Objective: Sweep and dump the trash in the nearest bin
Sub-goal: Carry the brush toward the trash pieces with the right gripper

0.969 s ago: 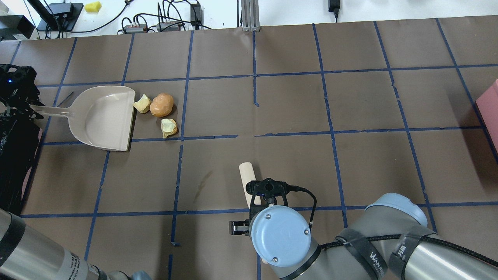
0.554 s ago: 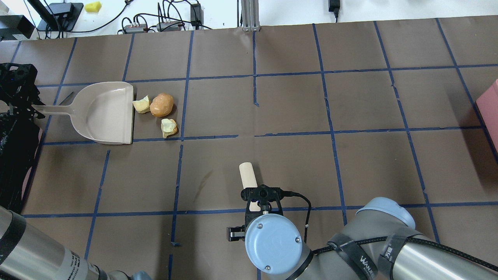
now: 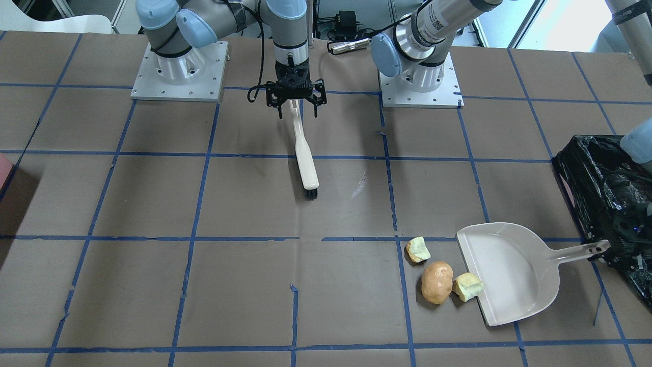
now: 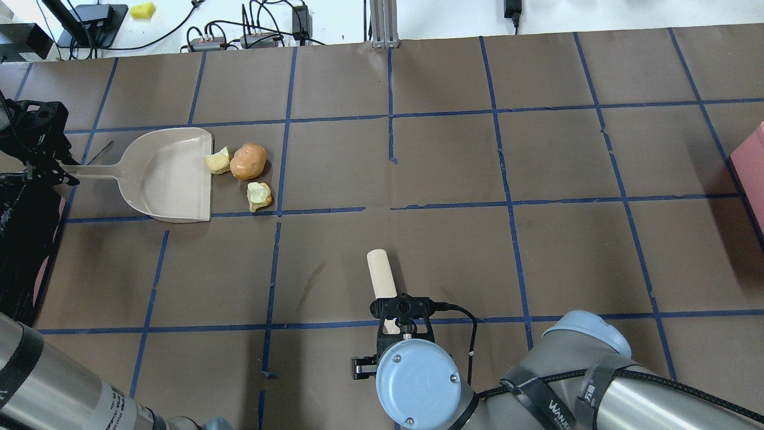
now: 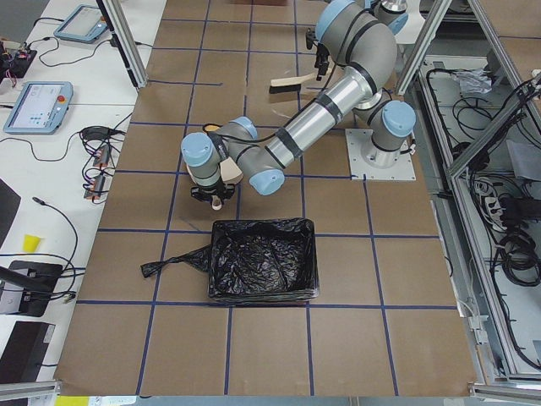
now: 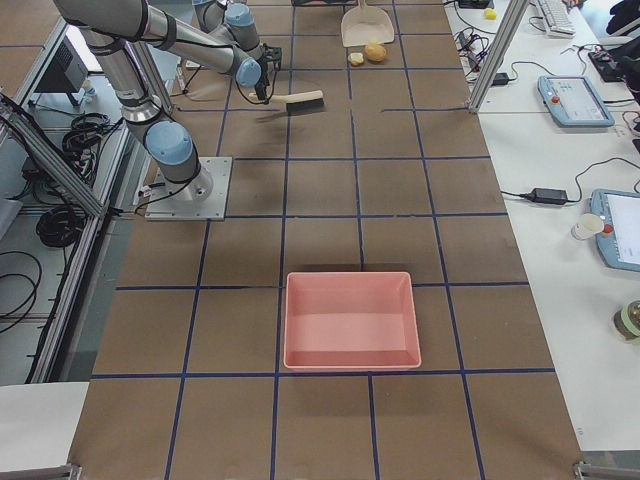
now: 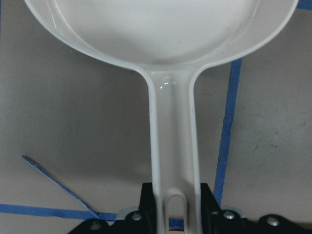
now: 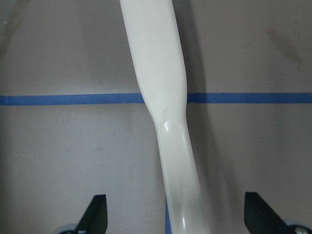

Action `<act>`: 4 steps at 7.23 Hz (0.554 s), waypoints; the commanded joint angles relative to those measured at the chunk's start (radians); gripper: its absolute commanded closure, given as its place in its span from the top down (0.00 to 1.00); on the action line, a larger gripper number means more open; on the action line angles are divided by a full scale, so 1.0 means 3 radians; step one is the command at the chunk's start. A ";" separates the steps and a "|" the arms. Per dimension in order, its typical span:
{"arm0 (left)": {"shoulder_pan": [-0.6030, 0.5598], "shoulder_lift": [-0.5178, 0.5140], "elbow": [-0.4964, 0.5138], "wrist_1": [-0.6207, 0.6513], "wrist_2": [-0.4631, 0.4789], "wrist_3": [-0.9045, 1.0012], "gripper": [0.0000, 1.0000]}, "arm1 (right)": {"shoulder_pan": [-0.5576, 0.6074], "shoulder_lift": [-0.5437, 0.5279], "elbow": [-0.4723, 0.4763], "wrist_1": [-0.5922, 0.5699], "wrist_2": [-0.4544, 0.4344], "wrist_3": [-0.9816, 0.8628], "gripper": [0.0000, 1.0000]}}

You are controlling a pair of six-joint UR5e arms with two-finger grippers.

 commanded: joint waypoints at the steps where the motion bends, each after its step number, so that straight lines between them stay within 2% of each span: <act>1: -0.0018 -0.0007 -0.0022 0.0001 -0.0004 0.0152 0.02 | 0.0005 0.0008 0.0017 0.0000 -0.0003 -0.0001 0.99; 2: -0.0023 -0.0002 -0.0022 -0.0009 -0.0004 0.0168 0.02 | 0.0005 0.0008 0.0012 0.0000 -0.0003 -0.0001 0.95; 3: -0.0023 -0.0002 -0.0022 -0.0004 -0.0004 0.0254 0.02 | 0.0005 0.0013 0.0011 0.0000 -0.0008 -0.0001 0.76; 4: -0.0023 -0.0002 -0.0032 -0.0009 -0.0004 0.0255 0.02 | 0.0005 0.0039 0.0011 0.0000 -0.0003 -0.0006 0.63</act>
